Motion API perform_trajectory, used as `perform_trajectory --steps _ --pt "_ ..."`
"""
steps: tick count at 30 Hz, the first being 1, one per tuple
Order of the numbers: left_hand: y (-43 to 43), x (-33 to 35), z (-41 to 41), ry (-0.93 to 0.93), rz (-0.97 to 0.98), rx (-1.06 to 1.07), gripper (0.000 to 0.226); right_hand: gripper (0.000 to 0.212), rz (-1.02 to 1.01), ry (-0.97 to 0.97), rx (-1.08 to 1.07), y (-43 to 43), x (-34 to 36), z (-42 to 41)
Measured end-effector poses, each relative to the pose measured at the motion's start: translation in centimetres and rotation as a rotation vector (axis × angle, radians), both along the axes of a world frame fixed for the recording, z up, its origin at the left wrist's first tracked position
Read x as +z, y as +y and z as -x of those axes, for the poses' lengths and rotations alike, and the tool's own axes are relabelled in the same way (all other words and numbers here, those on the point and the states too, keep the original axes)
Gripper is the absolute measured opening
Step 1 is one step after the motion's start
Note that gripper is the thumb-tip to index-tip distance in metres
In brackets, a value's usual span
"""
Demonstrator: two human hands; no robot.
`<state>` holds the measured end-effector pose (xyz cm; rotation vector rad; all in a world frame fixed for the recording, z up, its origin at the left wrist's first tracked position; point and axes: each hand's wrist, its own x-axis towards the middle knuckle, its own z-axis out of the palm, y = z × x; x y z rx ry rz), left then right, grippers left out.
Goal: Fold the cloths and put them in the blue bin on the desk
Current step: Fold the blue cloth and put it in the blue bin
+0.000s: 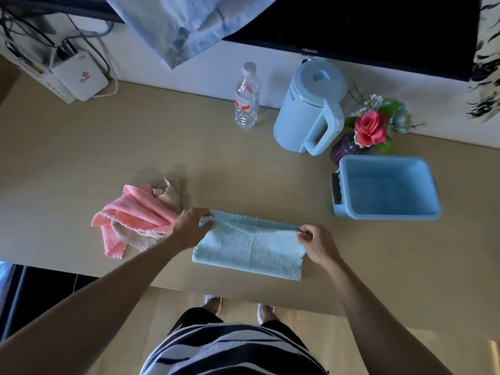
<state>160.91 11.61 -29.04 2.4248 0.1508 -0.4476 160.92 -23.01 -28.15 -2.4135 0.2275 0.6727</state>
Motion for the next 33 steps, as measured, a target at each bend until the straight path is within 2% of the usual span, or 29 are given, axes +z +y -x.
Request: perform_trajectory --steps 1,5,9,10,13,15,18,20,22,25,27,29,31,33 --pt "-0.2 -0.3 -0.1 0.01 -0.003 0.0 0.015 0.006 0.017 0.016 -0.009 0.0 -0.4 -0.2" --pt "-0.4 -1.3 -0.2 0.072 -0.046 0.002 0.034 0.018 0.071 0.053 -0.069 0.0 -1.6 -0.5" --pt "-0.4 -2.2 -0.2 0.11 -0.051 0.038 0.042 0.008 0.065 0.078 -0.095 0.1 -2.1 -0.5" --pt "-0.4 -2.3 -0.3 0.114 -0.052 0.046 0.043 0.006 0.054 0.085 -0.113 0.1 -2.1 -0.4" --pt "-0.7 -2.1 -0.4 0.111 -0.029 0.077 0.05 0.018 -0.031 0.081 -0.207 0.0 -2.0 -0.3" --pt "-0.8 -2.2 -0.2 0.118 0.0 0.1 0.064 0.011 -0.118 0.108 -0.309 -0.1 -1.9 0.0" --pt "-0.8 -2.6 0.5 0.162 0.027 0.091 0.085 0.038 -0.159 0.164 -0.333 -0.2 -1.9 0.5" --pt "-0.7 -2.7 1.1 0.17 0.019 0.078 0.094 0.05 -0.116 0.169 -0.306 -0.3 -2.2 0.9" --pt "-1.0 -2.6 1.5 0.017 -0.059 0.039 0.092 0.055 -0.006 0.083 -0.259 -0.3 -2.4 1.3" --pt "-2.3 -1.7 2.3 -0.25 -0.279 -0.122 0.074 0.055 0.206 -0.26 -0.085 0.7 -2.6 2.3" --pt "-4.1 -1.6 3.5 -0.284 -0.286 -0.277 0.062 0.058 0.193 -0.402 0.092 2.6 -2.8 3.0" --pt "-6.2 -2.4 5.2 -0.229 -0.282 -0.36 0.058 0.072 0.147 -0.347 0.256 5.1 -3.1 4.0" --pt "-7.8 -4.0 6.9 -0.11 -0.279 -0.303 0.07 0.092 0.158 -0.223 0.367 7.1 -4.3 5.3" --pt "-8.3 -5.5 8.3 -0.029 -0.278 -0.223 0.084 0.102 0.24 -0.178 0.417 7.6 -5.8 6.7"
